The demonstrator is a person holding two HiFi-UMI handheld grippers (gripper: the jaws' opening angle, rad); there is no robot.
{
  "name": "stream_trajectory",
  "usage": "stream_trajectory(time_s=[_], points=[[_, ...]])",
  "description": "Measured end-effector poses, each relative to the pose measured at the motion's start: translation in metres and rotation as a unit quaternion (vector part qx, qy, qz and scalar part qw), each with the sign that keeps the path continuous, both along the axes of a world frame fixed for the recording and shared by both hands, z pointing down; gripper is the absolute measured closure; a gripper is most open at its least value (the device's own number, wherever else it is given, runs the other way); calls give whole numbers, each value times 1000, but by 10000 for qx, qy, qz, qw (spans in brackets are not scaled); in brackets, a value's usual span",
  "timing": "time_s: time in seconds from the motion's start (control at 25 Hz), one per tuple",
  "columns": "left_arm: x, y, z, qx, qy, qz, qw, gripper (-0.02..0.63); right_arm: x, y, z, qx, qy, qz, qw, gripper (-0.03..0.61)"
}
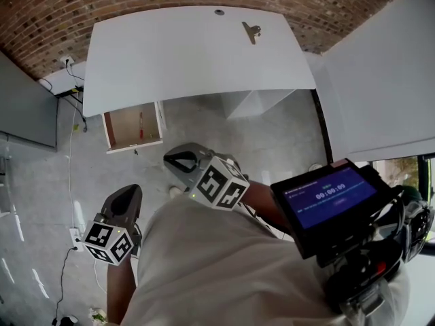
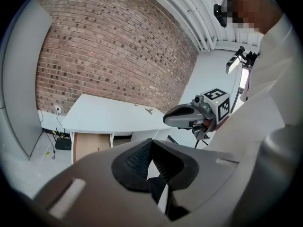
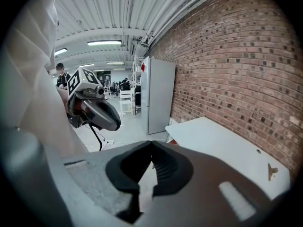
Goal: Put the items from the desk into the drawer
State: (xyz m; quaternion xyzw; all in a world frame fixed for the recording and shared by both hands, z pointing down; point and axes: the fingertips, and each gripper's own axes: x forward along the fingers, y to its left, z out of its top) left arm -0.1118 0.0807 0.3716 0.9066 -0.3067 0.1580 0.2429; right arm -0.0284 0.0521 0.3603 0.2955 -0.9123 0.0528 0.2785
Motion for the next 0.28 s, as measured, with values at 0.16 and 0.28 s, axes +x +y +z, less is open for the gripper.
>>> stream_trajectory(time_s=[0.16,0.28], points=[[-11,-16,0,8,1,-146,9999,606,-11,-14,-1,1,32,-150,9999,577],[-17,-38,1,-22,9,-206,9998,606,-17,-35,0,-33,46,-218,9997,577]])
